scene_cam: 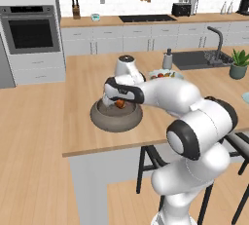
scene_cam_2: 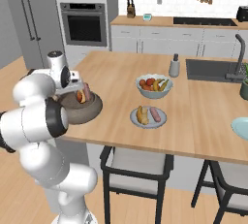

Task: Place one bun and one sausage from the bowl on each plate.

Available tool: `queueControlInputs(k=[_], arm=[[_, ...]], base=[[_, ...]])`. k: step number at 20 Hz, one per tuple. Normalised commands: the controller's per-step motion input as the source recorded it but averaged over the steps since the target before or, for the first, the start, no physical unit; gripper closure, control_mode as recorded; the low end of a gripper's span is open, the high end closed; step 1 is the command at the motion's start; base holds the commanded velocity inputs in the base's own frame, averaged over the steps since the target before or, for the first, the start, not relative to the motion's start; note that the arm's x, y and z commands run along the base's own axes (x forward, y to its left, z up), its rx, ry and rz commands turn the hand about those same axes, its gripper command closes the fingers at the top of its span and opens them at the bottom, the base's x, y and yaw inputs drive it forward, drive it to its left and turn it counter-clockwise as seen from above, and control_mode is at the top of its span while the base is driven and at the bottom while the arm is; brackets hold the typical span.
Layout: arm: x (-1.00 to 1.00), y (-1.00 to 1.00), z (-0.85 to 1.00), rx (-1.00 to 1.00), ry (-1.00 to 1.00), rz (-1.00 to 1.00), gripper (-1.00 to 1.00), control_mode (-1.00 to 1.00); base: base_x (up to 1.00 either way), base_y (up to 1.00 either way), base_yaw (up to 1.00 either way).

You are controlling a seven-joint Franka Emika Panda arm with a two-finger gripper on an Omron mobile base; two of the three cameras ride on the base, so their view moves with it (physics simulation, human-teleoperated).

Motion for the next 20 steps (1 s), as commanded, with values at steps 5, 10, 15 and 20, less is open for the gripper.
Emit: queueControlInputs(k=[5,10,15,20], arm=[[0.44,0.10,-0.04,0.09,-0.14,0.00,-1.00,-1.00],[0.48,0.14,-0.10,0.00,-0.09,0.00,-1.00,-1.00],[0.08,-0.09,-0.03,-0.08,0.00,-0.01,-1.00,-1.00],[0.15,-0.09,-0.18,-0.06,0.04,-0.02,-1.00,-1.00]], base=[[0.00,0.00,0.00],[0.00,0.00,0.00],[0.00,0.00,0.00],[0.00,0.00,0.00]])
